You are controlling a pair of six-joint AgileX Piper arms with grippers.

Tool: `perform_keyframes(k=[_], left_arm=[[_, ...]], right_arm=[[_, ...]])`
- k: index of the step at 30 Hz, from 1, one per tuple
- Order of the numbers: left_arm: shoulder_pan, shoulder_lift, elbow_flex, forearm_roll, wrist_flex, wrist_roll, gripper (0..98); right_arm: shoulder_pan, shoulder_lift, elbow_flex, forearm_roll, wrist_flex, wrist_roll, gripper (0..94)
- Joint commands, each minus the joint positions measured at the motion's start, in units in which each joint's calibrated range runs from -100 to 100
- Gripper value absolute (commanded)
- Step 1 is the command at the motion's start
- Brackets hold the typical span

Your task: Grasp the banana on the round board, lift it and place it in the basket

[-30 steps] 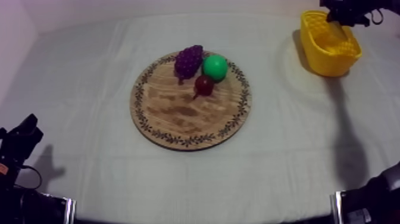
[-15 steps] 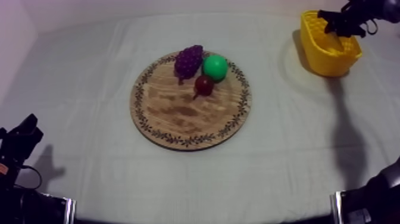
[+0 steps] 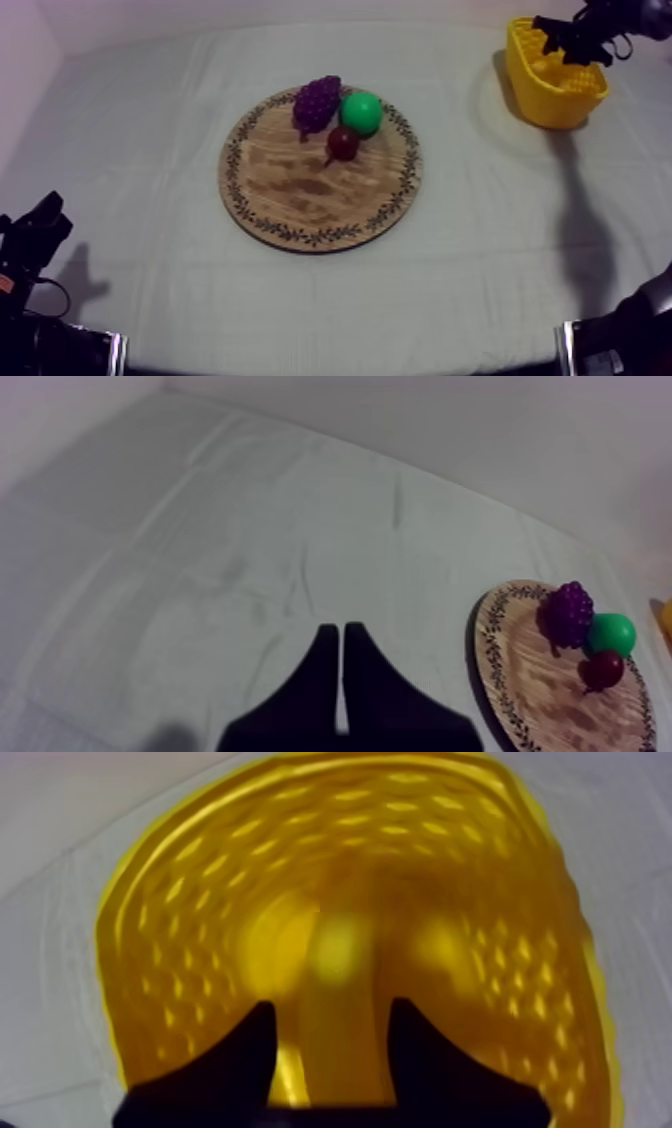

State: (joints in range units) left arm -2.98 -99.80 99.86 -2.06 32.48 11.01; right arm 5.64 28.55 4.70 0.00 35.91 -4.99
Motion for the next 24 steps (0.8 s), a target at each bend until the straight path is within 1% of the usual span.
perform_keyframes(k=[1, 3, 7, 9, 12, 14, 16, 21, 24], left_arm=[[0.0, 0.0, 0.0, -0.01, 0.0, 0.0, 0.1], [0.0, 0.0, 0.0, -0.01, 0.0, 0.0, 0.1], [0.0, 0.0, 0.0, -0.01, 0.0, 0.0, 0.1], [0.0, 0.0, 0.0, -0.01, 0.0, 0.0, 0.1], [0.0, 0.0, 0.0, -0.01, 0.0, 0.0, 0.1], [0.0, 0.0, 0.0, -0.01, 0.0, 0.0, 0.1], [0.0, 0.0, 0.0, -0.01, 0.0, 0.0, 0.1], [0.0, 0.0, 0.0, -0.01, 0.0, 0.0, 0.1], [0.0, 0.0, 0.0, -0.01, 0.0, 0.1, 0.1]], right_arm=[[0.1, -0.7, 0.5, -0.1, -0.1, 0.1, 33.2], [0.3, -2.0, 1.5, -1.0, -0.5, 1.0, 26.2], [1.1, -6.9, 5.3, -4.0, -2.2, 4.4, 10.0], [1.3, -10.2, 8.2, -4.4, -3.0, 5.4, 5.0], [1.8, -15.9, 14.7, -5.0, -5.2, 7.3, 1.9], [2.5, -20.2, 19.9, -6.4, -7.4, 9.7, 1.1], [3.4, -24.9, 25.5, -8.2, -9.6, 12.4, 0.7], [4.8, -38.4, 40.2, -14.1, -14.6, 20.0, 0.4], [4.0, -47.6, 50.1, -16.3, -16.9, 23.2, 0.3]])
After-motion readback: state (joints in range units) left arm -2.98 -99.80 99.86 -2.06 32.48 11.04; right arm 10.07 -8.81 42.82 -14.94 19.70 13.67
